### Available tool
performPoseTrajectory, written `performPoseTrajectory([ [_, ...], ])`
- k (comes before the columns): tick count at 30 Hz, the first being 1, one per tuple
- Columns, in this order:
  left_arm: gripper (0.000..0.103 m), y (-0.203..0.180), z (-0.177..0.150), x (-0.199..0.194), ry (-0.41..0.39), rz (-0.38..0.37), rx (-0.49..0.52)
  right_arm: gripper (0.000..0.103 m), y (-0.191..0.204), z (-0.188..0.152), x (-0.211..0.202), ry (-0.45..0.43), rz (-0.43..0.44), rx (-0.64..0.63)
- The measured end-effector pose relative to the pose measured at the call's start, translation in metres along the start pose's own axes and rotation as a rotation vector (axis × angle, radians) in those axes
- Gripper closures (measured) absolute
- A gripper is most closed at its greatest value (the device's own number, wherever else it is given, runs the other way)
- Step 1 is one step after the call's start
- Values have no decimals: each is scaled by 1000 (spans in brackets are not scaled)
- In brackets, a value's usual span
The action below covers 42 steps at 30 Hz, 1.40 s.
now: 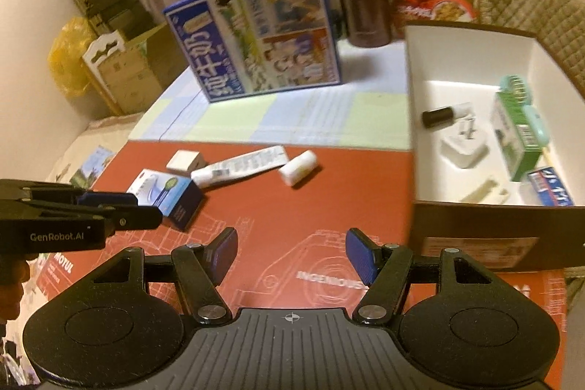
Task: Organize rigid objects
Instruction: 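Move both tools back over the toothpaste tube and pill bottle on the mat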
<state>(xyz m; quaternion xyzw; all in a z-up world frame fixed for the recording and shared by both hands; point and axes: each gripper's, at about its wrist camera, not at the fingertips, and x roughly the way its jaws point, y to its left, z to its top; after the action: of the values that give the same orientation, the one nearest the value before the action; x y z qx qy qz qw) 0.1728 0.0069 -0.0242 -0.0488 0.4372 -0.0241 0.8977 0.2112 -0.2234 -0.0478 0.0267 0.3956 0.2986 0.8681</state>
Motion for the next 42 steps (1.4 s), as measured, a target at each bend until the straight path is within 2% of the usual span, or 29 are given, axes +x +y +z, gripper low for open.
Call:
performPoseTrajectory([
  [10,67,25,8,30,7,30,64,40,13,4,38,37,-19,4],
  [21,67,44,36,84,42,41,170,40,11,22,81,35,-59,9],
  [31,67,52,59,134,96,-8,298,40,4,38,124,34,-106,43],
  [42,68,53,61,166,176,-30,406,41,1,46,157,47,-138,67],
])
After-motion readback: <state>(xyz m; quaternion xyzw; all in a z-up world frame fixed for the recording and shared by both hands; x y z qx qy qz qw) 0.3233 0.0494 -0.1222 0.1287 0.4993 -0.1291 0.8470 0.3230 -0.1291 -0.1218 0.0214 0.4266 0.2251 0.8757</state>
